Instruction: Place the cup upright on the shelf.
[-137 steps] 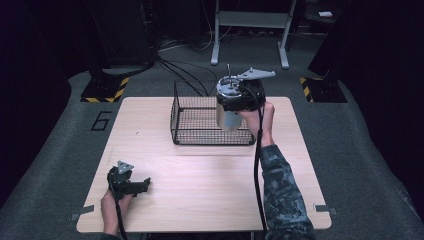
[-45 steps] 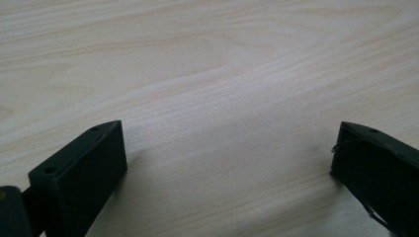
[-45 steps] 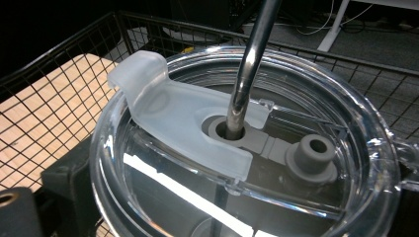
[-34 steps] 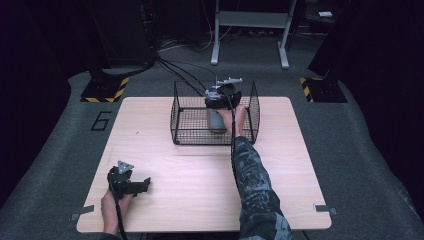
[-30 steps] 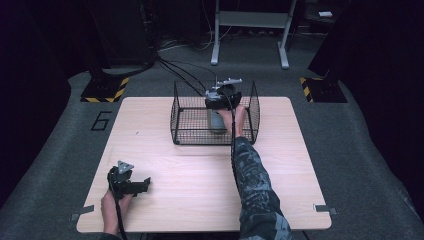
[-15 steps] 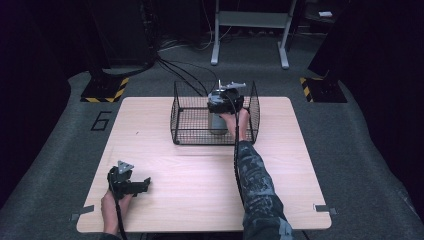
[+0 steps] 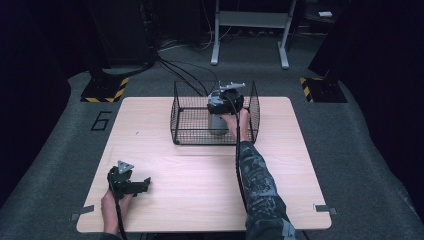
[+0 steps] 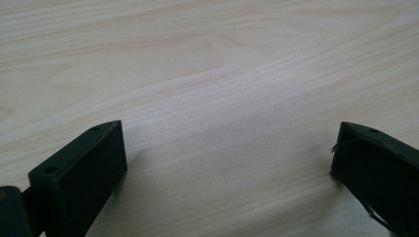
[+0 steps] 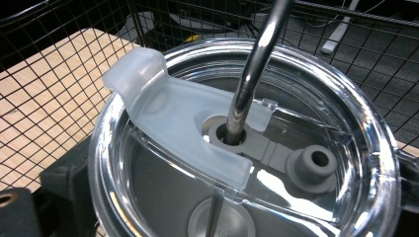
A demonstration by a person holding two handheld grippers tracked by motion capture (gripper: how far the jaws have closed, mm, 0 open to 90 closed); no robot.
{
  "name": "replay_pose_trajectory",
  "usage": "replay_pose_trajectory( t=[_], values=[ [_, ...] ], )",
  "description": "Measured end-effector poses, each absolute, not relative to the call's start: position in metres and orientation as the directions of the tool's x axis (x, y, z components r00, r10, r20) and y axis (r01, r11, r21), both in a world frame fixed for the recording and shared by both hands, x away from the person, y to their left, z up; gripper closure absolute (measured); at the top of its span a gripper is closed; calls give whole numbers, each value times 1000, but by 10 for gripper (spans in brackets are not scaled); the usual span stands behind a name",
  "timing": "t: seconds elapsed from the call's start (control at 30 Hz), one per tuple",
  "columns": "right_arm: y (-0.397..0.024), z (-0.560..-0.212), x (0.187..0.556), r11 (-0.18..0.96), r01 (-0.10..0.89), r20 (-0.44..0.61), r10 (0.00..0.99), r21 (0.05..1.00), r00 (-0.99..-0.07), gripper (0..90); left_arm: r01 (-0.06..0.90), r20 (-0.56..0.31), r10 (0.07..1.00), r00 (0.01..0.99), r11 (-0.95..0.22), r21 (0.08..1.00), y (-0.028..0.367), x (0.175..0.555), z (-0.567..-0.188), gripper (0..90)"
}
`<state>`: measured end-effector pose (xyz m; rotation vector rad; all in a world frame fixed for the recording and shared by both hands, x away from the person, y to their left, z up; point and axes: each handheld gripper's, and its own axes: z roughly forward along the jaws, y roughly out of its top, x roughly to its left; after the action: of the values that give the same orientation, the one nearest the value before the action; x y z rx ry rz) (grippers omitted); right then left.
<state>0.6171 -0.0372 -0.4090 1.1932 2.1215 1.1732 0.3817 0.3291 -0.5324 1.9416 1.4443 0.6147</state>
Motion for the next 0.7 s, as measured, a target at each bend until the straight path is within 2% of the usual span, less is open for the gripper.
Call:
replay_pose_trajectory(
  t=[0.27, 0.47, 0.7],
  values=[
    [-38, -404, 616, 251, 515, 59, 857, 820, -511, 0, 662, -3, 957, 289, -197, 723, 329, 382, -532, 3],
    [-46, -393, 608, 267, 533, 73, 843, 803, -533, 0, 662, -4, 957, 289, -197, 723, 329, 382, -532, 3],
    [-61, -378, 588, 290, 511, 57, 827, 809, -559, 0, 662, -4, 957, 289, -197, 723, 329, 382, -532, 3]
  ],
)
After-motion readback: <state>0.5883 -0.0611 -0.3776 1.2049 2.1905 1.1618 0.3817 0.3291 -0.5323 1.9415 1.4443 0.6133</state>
